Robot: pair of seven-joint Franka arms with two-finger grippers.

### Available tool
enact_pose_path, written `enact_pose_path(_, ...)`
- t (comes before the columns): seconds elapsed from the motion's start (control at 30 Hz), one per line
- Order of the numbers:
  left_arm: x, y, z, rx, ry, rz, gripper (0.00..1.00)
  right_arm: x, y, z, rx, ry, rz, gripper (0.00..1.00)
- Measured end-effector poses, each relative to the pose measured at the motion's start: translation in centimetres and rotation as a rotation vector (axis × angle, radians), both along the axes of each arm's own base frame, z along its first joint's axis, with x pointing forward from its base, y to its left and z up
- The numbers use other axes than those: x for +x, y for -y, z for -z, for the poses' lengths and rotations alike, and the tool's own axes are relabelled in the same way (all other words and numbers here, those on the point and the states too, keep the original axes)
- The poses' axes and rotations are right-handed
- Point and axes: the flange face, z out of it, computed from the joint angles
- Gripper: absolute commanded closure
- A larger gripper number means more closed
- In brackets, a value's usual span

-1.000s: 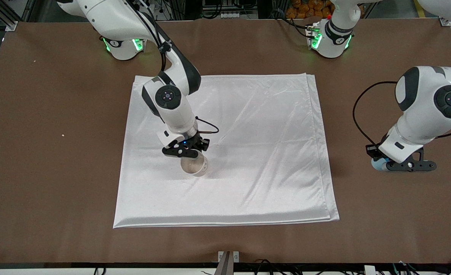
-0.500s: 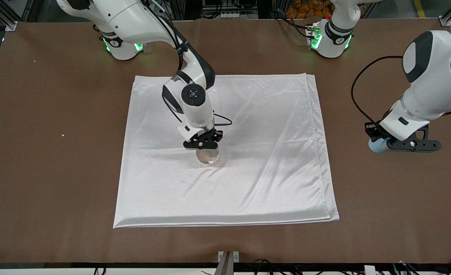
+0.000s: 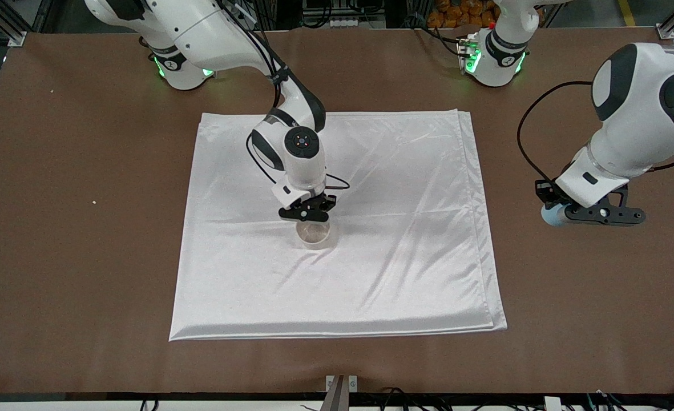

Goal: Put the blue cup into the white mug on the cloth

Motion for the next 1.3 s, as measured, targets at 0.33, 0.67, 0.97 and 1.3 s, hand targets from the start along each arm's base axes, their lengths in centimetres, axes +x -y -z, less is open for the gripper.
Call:
enact_pose_path(0.33,0.1,0.6,-0.7,-0.004,0.013,0.01,1.0,1.2,-0.2,-1.6,0.03,0.028,0.107,0.0)
enact_pose_path(0.67,-0.6,4.7,-3.4,-0.013,0.018,0.079,1.0,4.8,3.7,-7.3,0.011,0.027,0.153,0.0)
enact_pose_path(0.97,-3.1,12.5,-5.2,-0.037,0.031,0.219,1.0,6.7,7.4,-10.6,-0.002,0.02,0.149,0.0)
enact_pose_path(1.3,-7.5,21.9,-5.5,-0.051,0.022,0.395,1.0,7.7,9.4,-10.4,-0.014,0.01,0.114,0.0)
